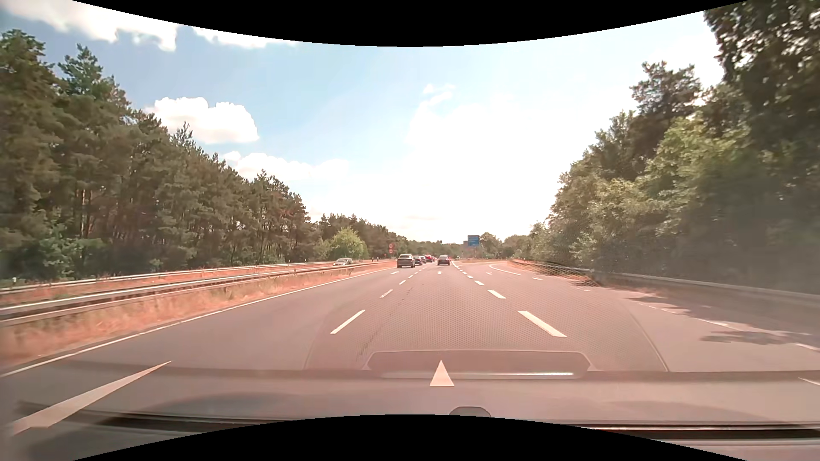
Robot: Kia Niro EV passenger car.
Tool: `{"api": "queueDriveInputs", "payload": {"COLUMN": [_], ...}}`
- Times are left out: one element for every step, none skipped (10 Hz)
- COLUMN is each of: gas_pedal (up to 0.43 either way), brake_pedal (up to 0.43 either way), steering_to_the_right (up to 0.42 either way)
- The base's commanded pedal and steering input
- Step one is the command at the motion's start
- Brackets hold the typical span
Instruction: Follow the waypoints while adhering to traffic rules and regulations
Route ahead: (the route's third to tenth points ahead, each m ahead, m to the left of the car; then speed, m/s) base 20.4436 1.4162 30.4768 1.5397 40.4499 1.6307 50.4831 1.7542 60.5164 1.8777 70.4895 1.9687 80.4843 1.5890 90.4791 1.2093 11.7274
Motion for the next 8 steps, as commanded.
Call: {"api": "queueDriveInputs", "payload": {"gas_pedal": [0.0,0.0,0.0,0.0,0.0,0.0,0.0,0.0], "brake_pedal": [0.0,0.0,0.0,0.0,0.006,0.012,0.043,0.067], "steering_to_the_right": [-0.003,-0.003,-0.003,-0.003,-0.003,-0.003,-0.003,-0.002]}}
